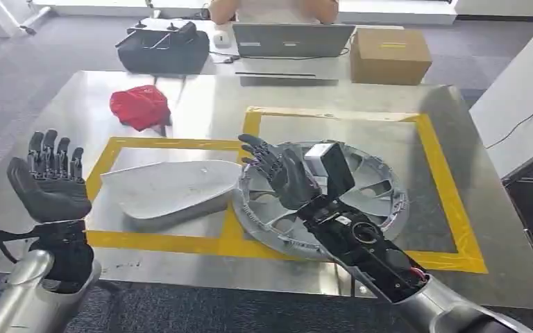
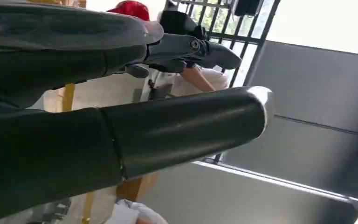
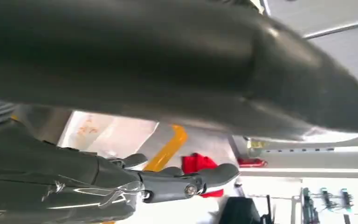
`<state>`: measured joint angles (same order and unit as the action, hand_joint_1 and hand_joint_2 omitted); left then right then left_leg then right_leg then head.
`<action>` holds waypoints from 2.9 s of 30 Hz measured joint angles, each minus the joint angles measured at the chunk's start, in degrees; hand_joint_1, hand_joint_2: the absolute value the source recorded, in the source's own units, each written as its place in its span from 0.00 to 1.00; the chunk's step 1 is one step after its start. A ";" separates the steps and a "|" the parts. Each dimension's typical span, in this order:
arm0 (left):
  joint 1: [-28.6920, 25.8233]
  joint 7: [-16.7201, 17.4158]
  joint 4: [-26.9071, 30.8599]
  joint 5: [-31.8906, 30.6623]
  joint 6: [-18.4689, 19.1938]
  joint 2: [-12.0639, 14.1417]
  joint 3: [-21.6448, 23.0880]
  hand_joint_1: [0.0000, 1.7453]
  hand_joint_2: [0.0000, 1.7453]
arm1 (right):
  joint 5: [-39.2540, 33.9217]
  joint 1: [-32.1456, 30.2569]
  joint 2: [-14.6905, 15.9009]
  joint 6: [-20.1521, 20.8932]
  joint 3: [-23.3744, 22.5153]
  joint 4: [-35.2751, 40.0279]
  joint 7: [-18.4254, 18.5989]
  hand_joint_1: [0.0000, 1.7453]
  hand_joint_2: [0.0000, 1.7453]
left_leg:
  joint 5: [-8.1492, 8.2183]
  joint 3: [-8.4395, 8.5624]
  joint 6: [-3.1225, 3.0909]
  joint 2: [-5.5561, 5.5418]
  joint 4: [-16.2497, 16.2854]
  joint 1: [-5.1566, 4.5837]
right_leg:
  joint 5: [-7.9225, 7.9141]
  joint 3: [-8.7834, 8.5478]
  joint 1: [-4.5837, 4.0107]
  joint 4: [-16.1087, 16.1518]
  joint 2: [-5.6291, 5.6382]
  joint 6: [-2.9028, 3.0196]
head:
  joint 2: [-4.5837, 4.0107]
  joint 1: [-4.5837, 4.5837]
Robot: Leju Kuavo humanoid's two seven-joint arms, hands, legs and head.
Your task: Take the parts from the cabinet and place them on the table.
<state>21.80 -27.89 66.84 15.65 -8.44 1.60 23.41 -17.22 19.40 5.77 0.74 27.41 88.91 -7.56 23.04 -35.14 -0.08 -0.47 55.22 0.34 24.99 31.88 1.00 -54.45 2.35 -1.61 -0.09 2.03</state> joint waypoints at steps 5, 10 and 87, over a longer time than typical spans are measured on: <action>-0.04 -0.07 0.00 0.13 0.02 -0.28 0.00 0.00 0.00 | 0.00 -0.12 0.11 -0.04 -0.04 0.00 -0.07 0.00 0.00 | -0.02 0.99 -1.19 0.50 -0.99 0.38 | 7.81 7.09 0.00 -15.37 -1.65 -0.99 | 0.00 -1.92; -0.16 -0.13 0.00 0.24 0.02 -0.39 0.00 0.00 0.00 | 0.00 -0.37 0.22 -0.09 -0.02 0.00 -0.07 0.00 0.00 | 0.62 1.56 -1.04 0.59 -0.61 0.32 | 0.50 4.10 -0.02 -7.41 -2.06 -0.64 | 0.00 -3.12; -1.07 0.55 0.59 0.18 -1.20 0.02 0.00 0.00 0.00 | -0.68 -1.05 0.46 0.33 0.15 0.52 -0.13 0.00 0.00 | 0.14 3.15 -1.32 1.27 -2.24 1.05 | 4.31 5.98 0.95 -13.25 -1.98 -2.11 | 0.00 -3.30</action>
<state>20.72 -27.34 67.43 15.82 -9.64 1.62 23.41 -17.90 18.35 6.23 1.07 27.56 89.44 -7.69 23.18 -31.99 -1.40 0.80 52.98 1.39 29.30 37.86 1.94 -67.70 0.37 -3.72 -0.09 -1.27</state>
